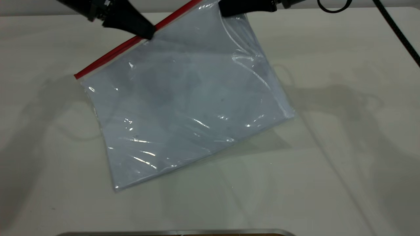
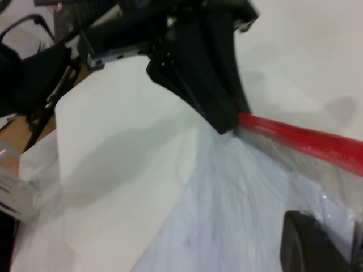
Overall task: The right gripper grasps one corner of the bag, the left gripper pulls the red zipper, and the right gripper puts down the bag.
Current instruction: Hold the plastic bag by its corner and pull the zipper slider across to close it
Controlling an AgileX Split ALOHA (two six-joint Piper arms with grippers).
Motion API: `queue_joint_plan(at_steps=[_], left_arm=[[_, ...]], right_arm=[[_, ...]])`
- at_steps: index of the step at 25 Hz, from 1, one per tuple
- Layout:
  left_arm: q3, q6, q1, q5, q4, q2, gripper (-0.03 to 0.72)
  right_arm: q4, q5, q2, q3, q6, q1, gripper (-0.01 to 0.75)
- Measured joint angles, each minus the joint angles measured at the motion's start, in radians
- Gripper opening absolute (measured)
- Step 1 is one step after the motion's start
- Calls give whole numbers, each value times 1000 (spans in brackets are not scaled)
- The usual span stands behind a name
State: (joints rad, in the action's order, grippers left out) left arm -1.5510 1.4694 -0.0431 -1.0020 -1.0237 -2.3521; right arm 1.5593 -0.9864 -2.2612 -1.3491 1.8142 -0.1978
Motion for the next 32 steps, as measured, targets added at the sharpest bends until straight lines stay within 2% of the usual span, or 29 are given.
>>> queue_joint_plan(at_steps=[8,13,19,27,32], left_arm=[[0,-150,49,50,236,0,61],[-1,-307,52,75,440,0,65],[-1,-455,54,78,594,0,69],[-1,-513,58,70,591,3,93],[-1,-523,70,70,563,56,210]], right_arm=[[45,1,0,4,24,20,33],[57,2,0,4,39,22,33],[58,2,0,5,42,25,33],[60,2,0,5,42,28,33],[76,29,-7,5,42,40,44]])
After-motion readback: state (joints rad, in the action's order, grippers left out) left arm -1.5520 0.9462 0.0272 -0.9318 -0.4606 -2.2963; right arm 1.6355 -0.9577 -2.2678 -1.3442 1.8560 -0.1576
